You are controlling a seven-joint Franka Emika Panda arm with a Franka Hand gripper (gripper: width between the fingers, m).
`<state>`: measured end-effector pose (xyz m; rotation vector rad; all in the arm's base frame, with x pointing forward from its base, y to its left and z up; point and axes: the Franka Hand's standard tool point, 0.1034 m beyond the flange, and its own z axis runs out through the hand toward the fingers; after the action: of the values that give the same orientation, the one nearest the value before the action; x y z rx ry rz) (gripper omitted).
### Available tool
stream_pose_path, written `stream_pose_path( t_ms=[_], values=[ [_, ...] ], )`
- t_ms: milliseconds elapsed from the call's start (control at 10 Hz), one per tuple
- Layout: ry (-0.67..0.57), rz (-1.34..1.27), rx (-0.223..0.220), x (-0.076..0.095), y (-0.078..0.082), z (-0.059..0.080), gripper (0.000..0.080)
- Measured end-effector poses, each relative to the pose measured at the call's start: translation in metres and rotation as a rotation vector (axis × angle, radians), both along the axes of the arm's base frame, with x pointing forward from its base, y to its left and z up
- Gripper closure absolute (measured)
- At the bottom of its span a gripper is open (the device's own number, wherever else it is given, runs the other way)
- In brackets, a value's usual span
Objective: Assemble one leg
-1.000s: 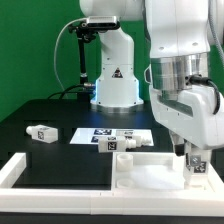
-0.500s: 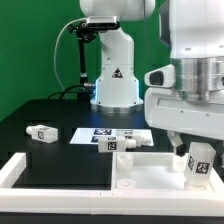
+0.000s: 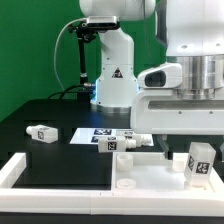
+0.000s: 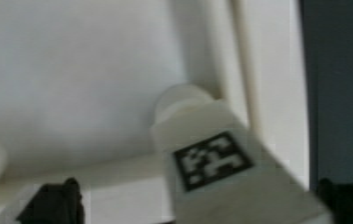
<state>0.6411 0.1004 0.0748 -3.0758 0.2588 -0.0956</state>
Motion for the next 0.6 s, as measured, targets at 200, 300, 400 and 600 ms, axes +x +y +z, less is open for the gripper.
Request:
stream_pose_path(
  t_ms=[200,300,400,600],
  values=[
    [0.005,-0.066,0.005,-0.0007,0.0013,-0.0008,0.0319],
    [0.007,-0.112,0.008,-0.0007,0.0011,-0.0009,0.0467],
    [0.01,-0.181,0.013,-0.0008,0.0012,-0.0011,0.0467],
    [0.02,-0.356,0.024,-0.0011,0.0012,-0.0016,0.0515]
  ],
)
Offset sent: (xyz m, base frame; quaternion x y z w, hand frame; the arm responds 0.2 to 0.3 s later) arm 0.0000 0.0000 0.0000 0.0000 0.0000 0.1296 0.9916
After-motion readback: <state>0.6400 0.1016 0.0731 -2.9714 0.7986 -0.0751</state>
